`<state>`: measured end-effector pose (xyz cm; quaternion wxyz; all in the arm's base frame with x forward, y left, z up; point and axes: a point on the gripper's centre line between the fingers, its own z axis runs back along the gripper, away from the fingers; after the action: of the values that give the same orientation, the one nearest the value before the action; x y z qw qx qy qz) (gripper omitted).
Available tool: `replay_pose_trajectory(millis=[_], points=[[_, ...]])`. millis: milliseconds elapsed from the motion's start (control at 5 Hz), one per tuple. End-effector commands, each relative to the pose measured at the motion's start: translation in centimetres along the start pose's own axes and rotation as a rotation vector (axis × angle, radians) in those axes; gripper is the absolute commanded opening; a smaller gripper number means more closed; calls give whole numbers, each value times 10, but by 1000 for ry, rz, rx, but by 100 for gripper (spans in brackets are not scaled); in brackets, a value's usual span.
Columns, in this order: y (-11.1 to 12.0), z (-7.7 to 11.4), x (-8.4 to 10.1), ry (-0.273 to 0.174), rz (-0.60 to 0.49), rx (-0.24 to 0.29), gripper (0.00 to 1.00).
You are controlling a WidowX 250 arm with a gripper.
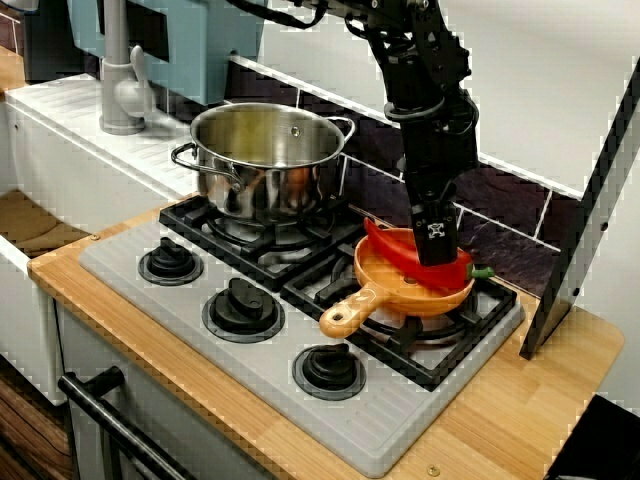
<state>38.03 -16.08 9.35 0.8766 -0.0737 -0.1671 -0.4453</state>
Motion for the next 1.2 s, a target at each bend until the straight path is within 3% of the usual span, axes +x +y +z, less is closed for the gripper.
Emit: replay_pose_trajectory(millis=[0,1000], points=[[-6,13,0,-18,-1,18,100],[-9,2,-7,16,-6,24,100]])
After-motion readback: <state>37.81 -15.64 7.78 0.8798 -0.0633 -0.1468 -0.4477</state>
